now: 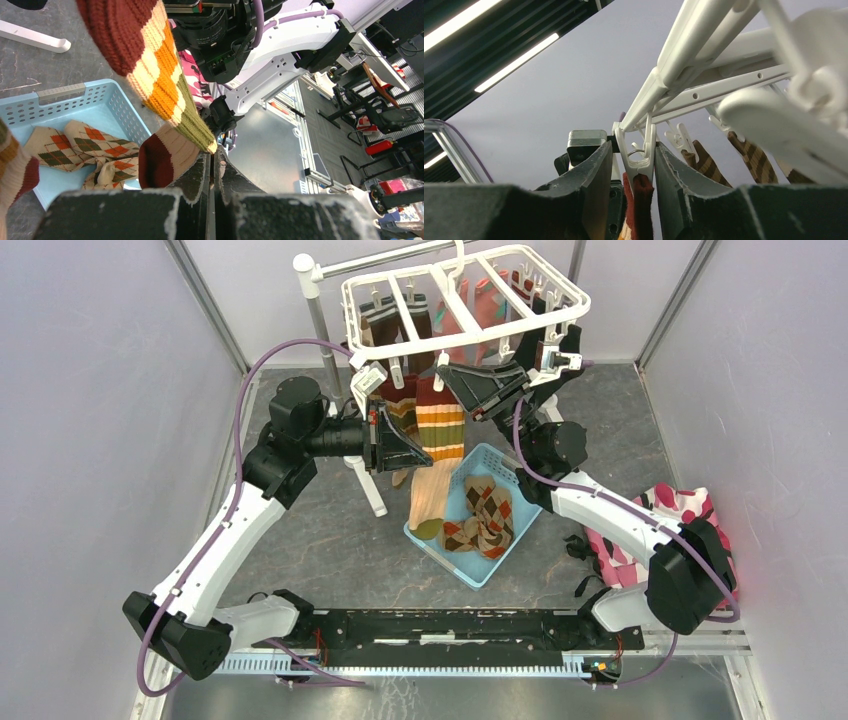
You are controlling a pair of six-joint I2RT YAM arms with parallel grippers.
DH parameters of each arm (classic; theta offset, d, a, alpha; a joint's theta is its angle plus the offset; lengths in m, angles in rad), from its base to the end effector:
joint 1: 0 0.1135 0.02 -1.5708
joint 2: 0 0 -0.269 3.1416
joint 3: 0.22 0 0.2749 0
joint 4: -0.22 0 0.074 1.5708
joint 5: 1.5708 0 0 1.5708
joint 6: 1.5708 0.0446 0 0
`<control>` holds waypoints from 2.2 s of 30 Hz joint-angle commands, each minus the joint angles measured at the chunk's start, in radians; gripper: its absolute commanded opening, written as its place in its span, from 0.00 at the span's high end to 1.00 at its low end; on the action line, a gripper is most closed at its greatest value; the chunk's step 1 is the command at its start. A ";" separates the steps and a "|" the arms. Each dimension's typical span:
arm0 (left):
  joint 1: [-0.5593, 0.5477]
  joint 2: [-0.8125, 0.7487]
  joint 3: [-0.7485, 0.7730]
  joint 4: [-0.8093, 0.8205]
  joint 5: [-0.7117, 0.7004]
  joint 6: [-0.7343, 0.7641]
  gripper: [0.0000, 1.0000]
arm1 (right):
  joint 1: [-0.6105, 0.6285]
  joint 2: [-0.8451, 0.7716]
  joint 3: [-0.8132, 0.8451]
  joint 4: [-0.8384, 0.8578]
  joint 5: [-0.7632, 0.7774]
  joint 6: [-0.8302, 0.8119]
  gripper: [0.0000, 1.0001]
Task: Remove the socks clipped to the hanger
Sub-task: Remove the sock from the hanger, then place the sock in the bin, then adjust the sock in the bin.
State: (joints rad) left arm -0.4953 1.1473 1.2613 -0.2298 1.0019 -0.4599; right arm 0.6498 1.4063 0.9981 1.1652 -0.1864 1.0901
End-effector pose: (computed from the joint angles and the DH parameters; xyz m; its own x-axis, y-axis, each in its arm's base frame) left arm 0.2166 -0.1597 0.4375 -0.5315 0.0154 -0.8469 0.8441 0.0927 -0.5281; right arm 0.2591 0.2072 0.4084 -0.3694 0.8136 -0.4490 -0.8093 -0.0443 0.5857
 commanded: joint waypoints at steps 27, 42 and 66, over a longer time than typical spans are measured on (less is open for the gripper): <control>-0.096 0.127 -0.037 -0.041 -0.157 0.130 0.98 | -0.019 -0.091 0.044 -0.207 0.004 -0.120 1.00; -0.104 0.068 0.013 -0.299 -0.323 0.369 0.00 | -0.037 -0.117 0.049 -0.257 -0.036 -0.134 1.00; 0.257 -0.005 -0.056 -0.031 0.050 0.267 0.00 | -0.055 -0.170 0.031 -0.288 -0.116 -0.101 1.00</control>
State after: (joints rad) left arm -0.2375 1.1061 1.1992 -0.4835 0.8680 -0.1005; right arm 0.5941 1.2610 1.0065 0.8509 -0.2398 0.9691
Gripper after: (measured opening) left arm 0.994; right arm 0.088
